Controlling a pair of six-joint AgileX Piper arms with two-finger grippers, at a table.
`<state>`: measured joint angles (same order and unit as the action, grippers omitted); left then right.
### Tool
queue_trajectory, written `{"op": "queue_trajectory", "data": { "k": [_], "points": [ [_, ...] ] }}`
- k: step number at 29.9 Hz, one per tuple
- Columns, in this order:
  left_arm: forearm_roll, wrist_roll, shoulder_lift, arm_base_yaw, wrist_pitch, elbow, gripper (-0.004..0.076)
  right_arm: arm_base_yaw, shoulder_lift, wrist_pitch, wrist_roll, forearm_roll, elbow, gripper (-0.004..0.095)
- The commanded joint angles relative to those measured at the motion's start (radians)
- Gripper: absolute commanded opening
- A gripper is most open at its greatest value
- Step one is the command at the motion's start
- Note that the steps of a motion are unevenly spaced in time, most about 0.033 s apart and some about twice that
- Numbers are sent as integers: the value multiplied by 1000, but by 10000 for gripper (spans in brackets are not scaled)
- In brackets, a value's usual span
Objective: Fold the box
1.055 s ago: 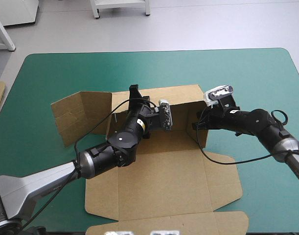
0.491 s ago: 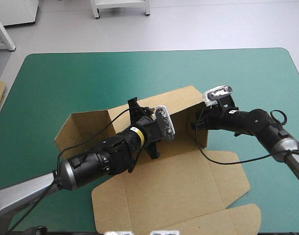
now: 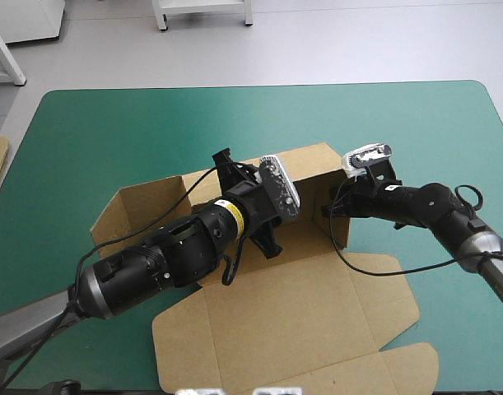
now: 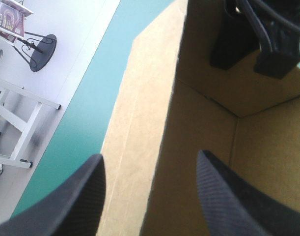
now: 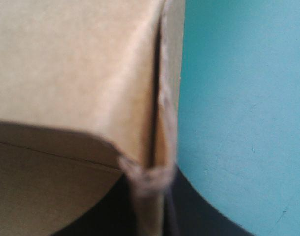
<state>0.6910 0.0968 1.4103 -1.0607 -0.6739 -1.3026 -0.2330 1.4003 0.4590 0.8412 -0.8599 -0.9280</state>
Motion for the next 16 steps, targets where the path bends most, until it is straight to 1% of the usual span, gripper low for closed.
{"op": "queue_trajectory", "data": {
  "k": [1,5,9,12,16],
  "points": [
    [-51,-37,-40,-6,-16,-84,403,-6,-20,57,-16,-44,-21,-18],
    [-53,-69,-50,7,-96,-173,403,-6,-20,57,-16,-40,-21,-18],
    [-55,-68,-65,104,-115,-246,403,-6,-20,57,-18,-40,-21,-17],
    [-118,-68,-82,261,-120,-288,403,-6,-20,57,-18,-40,-21,-18],
    [-286,-88,-96,536,-109,-305,403,-6,-20,61,-18,-40,-21,-17]
  ]
}}
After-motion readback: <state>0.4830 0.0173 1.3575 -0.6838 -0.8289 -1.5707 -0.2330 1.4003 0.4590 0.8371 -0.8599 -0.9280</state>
